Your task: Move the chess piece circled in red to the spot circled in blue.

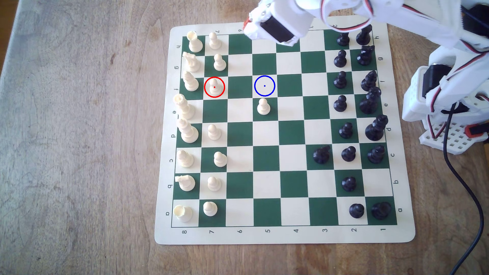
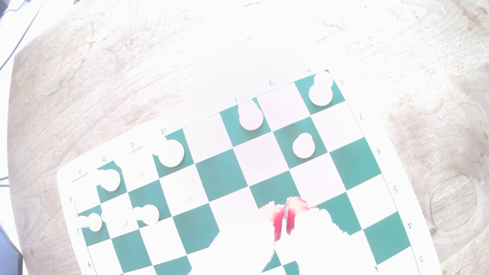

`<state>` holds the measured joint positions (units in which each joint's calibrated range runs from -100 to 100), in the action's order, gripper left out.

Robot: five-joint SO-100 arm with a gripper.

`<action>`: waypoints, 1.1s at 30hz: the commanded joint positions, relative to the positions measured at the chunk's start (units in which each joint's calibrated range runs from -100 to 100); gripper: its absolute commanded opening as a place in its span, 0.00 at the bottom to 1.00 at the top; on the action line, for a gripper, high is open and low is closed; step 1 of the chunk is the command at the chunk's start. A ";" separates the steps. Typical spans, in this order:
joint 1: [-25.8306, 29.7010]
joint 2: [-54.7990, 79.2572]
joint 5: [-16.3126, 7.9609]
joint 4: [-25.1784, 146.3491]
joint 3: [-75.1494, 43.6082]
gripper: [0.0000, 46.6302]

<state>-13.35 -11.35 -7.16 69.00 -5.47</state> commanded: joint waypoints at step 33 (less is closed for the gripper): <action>0.79 34.27 -3.91 -3.32 -28.17 0.23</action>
<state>-12.98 23.42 -10.53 66.61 -27.25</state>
